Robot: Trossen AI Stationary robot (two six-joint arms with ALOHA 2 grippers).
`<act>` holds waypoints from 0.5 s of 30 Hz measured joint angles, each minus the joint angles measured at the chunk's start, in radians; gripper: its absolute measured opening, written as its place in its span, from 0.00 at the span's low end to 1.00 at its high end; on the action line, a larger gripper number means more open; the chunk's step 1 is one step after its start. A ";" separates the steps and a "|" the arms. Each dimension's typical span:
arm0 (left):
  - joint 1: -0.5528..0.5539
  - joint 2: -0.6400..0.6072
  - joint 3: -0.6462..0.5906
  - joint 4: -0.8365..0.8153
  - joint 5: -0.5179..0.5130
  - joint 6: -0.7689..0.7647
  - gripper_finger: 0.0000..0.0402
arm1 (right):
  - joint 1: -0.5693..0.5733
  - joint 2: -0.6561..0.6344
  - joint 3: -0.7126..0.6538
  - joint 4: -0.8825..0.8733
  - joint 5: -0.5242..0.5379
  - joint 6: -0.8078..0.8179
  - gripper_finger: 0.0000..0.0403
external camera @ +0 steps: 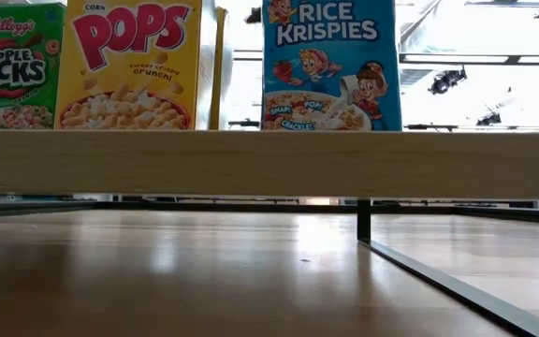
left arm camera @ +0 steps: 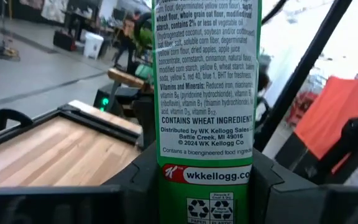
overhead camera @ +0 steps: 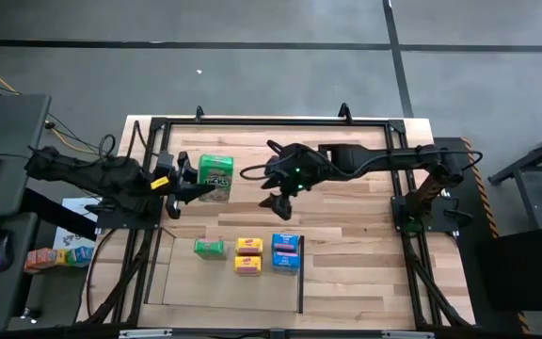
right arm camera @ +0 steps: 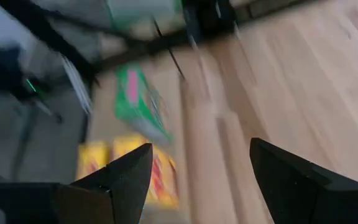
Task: Stack cereal on shelf
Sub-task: Put the green cereal box on the shelf aligned with the green cereal box
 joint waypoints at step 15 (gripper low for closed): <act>-0.107 -0.004 -0.089 0.161 -0.174 0.011 0.29 | 0.042 0.000 -0.034 0.417 0.073 0.051 0.64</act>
